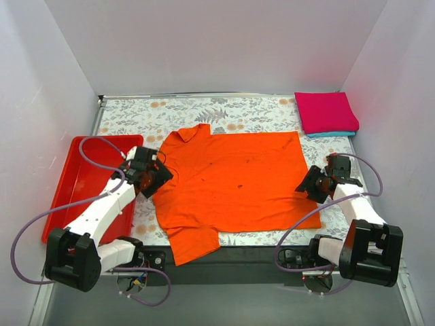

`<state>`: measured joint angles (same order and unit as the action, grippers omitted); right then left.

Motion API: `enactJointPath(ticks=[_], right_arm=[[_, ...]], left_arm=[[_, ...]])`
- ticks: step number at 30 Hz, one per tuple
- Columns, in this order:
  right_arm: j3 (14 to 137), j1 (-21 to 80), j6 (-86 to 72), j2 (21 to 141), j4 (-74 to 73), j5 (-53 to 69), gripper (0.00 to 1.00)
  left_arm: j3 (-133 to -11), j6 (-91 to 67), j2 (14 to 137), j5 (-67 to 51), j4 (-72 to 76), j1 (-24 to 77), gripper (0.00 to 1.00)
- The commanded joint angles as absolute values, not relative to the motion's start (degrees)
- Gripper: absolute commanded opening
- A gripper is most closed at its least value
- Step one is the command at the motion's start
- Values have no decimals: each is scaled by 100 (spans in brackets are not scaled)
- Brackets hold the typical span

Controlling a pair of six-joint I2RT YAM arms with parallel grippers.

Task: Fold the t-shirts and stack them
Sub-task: Flatten the tshirt out

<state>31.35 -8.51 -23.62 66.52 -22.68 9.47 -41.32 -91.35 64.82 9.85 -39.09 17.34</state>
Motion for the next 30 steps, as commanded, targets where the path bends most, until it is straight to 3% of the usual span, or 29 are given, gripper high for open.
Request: enactJointPath(ticks=[1, 5, 11, 21, 30], right_arm=[[3577, -608, -2241, 6486, -2373, 1326, 55], [3717, -150, -2110, 6390, -2364, 1467, 63], [3893, 184, -1917, 6117, -2320, 1985, 68], [3815, 176, -1679, 5678, -2320, 2355, 69], [3639, 167, -1705, 5423, -2329, 2171, 69]], left_arm=[[-5061, -9316, 6801, 556, -3420, 1714, 67], [-5703, -9510, 7610, 430, -2639, 1714, 72], [-6512, -9281, 9154, 624, -1698, 1714, 72], [-7698, -9308, 11169, 712, -748, 1573, 72], [-8393, -9386, 11996, 651, -536, 1459, 70]])
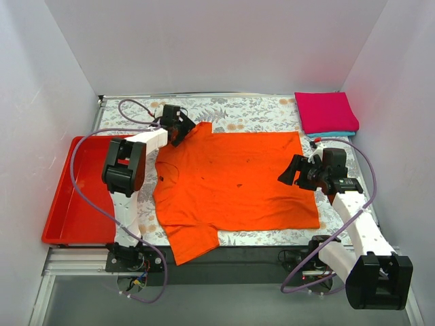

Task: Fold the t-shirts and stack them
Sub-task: Flatten the tshirt out

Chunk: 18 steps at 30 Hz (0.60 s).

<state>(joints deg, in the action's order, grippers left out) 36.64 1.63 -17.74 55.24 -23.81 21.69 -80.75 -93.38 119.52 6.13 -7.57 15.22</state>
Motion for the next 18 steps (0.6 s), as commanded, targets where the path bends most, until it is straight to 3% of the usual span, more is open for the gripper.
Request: enactJointPath(ticks=[1, 12, 18], right_arm=[[3639, 176, -1714, 5432, -2338, 2171, 69], [3639, 167, -1740, 5458, -2443, 2039, 69], [3683, 176, -1775, 5414, -2461, 1969, 69]], left_arm=[[-8533, -9422, 12032, 607, -536, 1450, 70], [-9720, -9746, 12778, 326, -536, 1187, 63], [-10545, -10493, 13297, -500, -36, 853, 64]])
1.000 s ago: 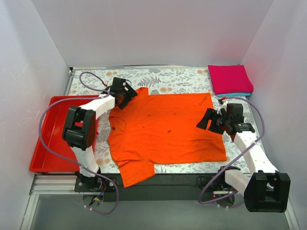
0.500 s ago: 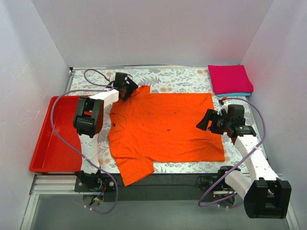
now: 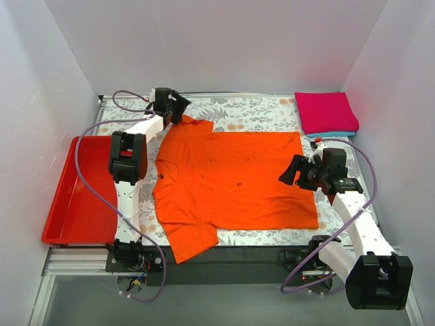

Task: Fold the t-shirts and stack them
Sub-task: Flatten the tshirt out

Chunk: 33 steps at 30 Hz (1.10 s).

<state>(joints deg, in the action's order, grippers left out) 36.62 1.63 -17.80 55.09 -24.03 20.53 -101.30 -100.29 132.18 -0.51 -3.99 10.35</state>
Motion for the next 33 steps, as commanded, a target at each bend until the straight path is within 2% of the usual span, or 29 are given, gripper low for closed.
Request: enactJointPath(ticks=[1, 8, 10, 14, 18, 23, 28, 33], right_arm=[[3691, 167, -1775, 5414, -2461, 1943, 69], [3639, 167, -1775, 5396, -2566, 1837, 69], [3586, 167, -1784, 5379, -2610, 1802, 69], [3516, 167, -1784, 5248, -2689, 1740, 69], [3472, 167, -1732, 5212, -2707, 1687, 69], [3515, 167, -1670, 5256, -2725, 1740, 69], [3551, 167, -1608, 5212, -2768, 1740, 69], [3428, 176, -1591, 5282, -2848, 1600, 69]], left_arm=[[-10625, -10729, 13420, -579, 191, 835, 65], [-11259, -11241, 13948, -1204, 448, 668, 72], [-11180, -11241, 13940, -1169, 396, 642, 76], [-10987, -10855, 13790, -669, -219, 571, 77], [-10767, -10337, 13492, -264, -229, 510, 79], [-10907, -10249, 13369, -413, -124, 369, 80], [-10523, -9722, 12948, -632, -35, 387, 82], [-9381, -8756, 11589, -571, -395, 509, 82]])
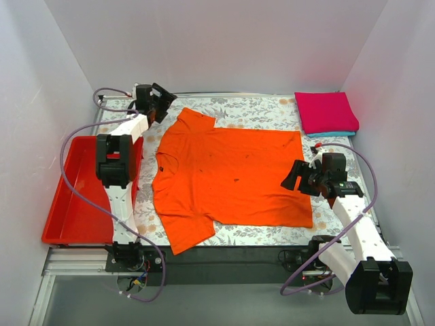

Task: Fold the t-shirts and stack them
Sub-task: Flatten the tshirt out

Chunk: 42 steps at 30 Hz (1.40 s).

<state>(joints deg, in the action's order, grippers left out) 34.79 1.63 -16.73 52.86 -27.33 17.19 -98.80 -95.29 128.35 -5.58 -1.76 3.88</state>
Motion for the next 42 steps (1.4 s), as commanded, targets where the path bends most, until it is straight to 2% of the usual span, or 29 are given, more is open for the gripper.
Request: enactJointPath(ticks=[1, 9, 14, 15, 17, 19, 26, 42], right_arm=[[3428, 176, -1600, 5300, -2856, 1556, 68], [3550, 176, -1653, 5783, -2988, 687, 61], [4208, 193, -1485, 6484, -2681, 343, 59], [4323, 193, -1477, 6626, -2602, 317, 59], [4517, 202, -1494, 7002, -2330, 299, 51], [4754, 228, -1503, 7258, -2111, 159, 47], [5413, 342, -1362, 8585, -1898, -193, 45], [6669, 712, -993, 10634, -1907, -676, 45]], left_arm=[[-9143, -8589, 11367, -545, -491, 614, 82], [-6411, -7753, 8906, -80, -1590, 1036, 82], [-5758, -7410, 8210, 429, -1810, 1634, 82], [-5713, -7348, 8218, 509, -1819, 1696, 82], [-5669, -7234, 8340, 650, -1872, 1784, 82], [-5660, -7233, 8463, 755, -1855, 1810, 77], [-6265, -7119, 9342, 993, -1811, 1828, 73], [-6661, -7576, 10756, 1240, -1933, 1723, 71]])
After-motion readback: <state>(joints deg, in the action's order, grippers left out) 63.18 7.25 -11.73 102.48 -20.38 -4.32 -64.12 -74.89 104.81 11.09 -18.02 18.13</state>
